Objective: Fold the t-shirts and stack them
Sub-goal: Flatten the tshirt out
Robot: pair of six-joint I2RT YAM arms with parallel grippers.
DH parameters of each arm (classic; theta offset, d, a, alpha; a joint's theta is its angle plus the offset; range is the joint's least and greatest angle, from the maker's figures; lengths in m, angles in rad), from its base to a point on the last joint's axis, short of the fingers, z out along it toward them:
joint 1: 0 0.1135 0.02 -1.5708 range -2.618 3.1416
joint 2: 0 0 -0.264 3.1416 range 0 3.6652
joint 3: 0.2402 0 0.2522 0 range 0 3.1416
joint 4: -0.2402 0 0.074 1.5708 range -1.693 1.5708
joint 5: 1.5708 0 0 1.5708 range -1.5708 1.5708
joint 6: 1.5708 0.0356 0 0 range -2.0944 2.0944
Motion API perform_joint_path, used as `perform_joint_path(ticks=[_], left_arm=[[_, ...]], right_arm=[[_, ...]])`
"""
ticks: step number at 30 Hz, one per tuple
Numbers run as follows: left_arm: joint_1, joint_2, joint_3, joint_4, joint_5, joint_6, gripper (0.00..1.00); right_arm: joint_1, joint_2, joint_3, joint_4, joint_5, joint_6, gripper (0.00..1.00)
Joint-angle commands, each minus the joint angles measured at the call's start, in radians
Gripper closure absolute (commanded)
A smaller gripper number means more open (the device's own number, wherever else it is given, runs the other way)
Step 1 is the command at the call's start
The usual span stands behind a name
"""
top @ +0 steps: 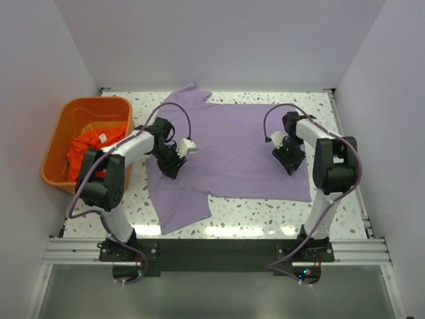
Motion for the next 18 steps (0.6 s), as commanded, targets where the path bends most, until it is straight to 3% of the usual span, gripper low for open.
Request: perform_joint_path(ticks=[1,6,10,18], left_arm=[[-0.002,-0.008,-0.049,0.062,-0.013,-0.046,0.6],[-0.033,-0.052,-0.209,0.047,-0.009,0.009,0.59],[-0.128,-0.132,-0.371,0.064,-0.034,0.012,0.59],[-0.171,-0.228,-0.386,-0.006,0.021,-0.022,0.58]], right_arm=[[0.0,-0.014,-0.053,0.039,0.048,0.003,0.6],[0.001,-0.043,-0.179,0.091,0.09,-0.028,0.6],[0.0,-0.093,-0.243,0.089,0.082,-0.036,0.6],[0.0,-0.228,-0.348,-0.016,-0.036,-0.039,0.59]])
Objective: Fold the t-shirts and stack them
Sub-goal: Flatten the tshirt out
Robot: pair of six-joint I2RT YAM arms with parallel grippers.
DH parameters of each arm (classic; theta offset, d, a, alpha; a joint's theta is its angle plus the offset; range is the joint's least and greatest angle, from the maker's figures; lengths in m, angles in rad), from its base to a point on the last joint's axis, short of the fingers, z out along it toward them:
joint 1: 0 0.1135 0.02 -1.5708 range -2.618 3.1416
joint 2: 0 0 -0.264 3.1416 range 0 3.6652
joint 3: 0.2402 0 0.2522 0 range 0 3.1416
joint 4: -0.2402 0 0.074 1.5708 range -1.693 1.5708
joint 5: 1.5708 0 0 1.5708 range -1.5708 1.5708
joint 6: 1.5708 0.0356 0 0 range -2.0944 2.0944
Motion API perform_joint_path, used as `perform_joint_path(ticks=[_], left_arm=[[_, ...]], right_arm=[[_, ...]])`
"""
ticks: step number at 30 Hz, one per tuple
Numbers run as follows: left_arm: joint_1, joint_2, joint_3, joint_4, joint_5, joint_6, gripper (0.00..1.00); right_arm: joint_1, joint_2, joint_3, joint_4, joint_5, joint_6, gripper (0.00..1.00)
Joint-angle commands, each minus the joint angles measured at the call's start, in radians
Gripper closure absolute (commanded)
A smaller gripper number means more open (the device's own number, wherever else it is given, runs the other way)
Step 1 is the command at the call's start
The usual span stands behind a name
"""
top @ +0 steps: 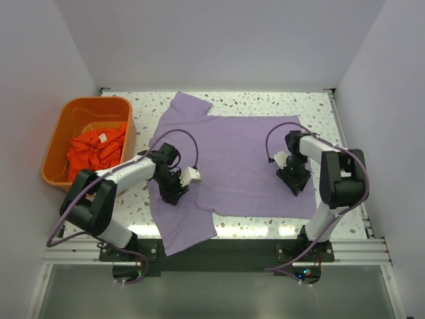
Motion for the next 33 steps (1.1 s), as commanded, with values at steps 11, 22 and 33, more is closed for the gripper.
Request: perform_joint_path(ticks=[11,22,33], left_arm=[[0.178,0.116,0.552,-0.185,0.223,-0.053,0.33],[0.288,0.383,0.948,0.332,0.035,-0.515,0.19],[0.343,0.693,1.218,0.56,0.001,-0.724,0.2]], right_arm=[[-0.038,-0.03,0.426,-0.087,-0.253,0.098,0.53],[-0.108,0.358,0.965,0.196,-0.102,0.425,0.53],[-0.157,0.59,1.119,0.344,0.021,0.584,0.55]])
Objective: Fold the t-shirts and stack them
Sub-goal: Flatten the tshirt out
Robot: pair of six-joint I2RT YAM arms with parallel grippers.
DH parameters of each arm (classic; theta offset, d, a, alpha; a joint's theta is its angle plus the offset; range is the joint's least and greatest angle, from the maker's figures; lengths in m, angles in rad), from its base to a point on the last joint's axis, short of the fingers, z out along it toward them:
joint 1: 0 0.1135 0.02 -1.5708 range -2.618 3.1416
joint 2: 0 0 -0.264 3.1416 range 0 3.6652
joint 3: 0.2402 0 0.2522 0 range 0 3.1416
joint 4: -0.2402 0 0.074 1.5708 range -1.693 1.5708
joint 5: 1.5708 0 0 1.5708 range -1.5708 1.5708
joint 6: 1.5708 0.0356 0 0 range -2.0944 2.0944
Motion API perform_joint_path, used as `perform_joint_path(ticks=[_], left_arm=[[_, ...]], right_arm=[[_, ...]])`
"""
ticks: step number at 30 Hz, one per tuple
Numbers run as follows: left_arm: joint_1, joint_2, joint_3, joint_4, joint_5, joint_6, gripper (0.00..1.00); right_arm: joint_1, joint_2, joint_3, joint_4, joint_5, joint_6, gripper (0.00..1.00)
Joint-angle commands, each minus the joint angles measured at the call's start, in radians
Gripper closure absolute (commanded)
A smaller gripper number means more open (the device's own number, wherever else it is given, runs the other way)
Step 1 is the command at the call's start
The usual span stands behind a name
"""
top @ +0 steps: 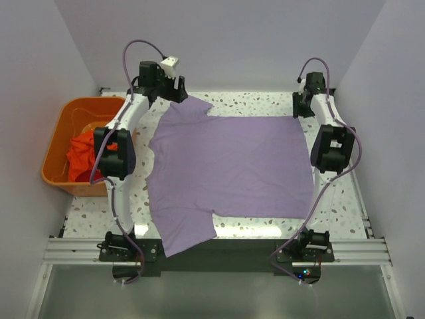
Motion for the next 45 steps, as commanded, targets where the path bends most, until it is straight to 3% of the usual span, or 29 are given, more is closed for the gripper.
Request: perform_joint_path(ticks=[1,20,30,38,39,40,45], left_arm=[[0.021,0.042,0.072,0.135,-0.025,-0.085,0.2],[0.047,0.203,0.132,0.184,-0.048,-0.13,0.17],[0.047,0.251,0.147,0.187,-0.048,-0.168,0.17],[0.047,0.288,0.202,0.167,-0.085,-0.17,0.16],[0.047,0.289,0.202,0.168,-0.085,-0.171,0.16],[0.047,0.292,0.205,0.168,-0.085,-0.171,0.15],[0.047,0.308,0.218,0.17,-0.134,-0.159,0.15]], right_arm=[[0.005,0.02,0.067,0.096,0.047,0.066,0.55],[0.002,0.122,0.093,0.116,0.012,0.046,0.51],[0.004,0.2,0.205,0.047,0.0,0.029,0.52],[0.002,0.215,0.238,0.02,-0.065,-0.005,0.86],[0.002,0.218,0.241,0.016,-0.066,-0.007,0.96],[0.002,0.22,0.241,0.015,-0.066,-0.007,1.0],[0.002,0.183,0.211,0.012,-0.074,-0.01,1.0]])
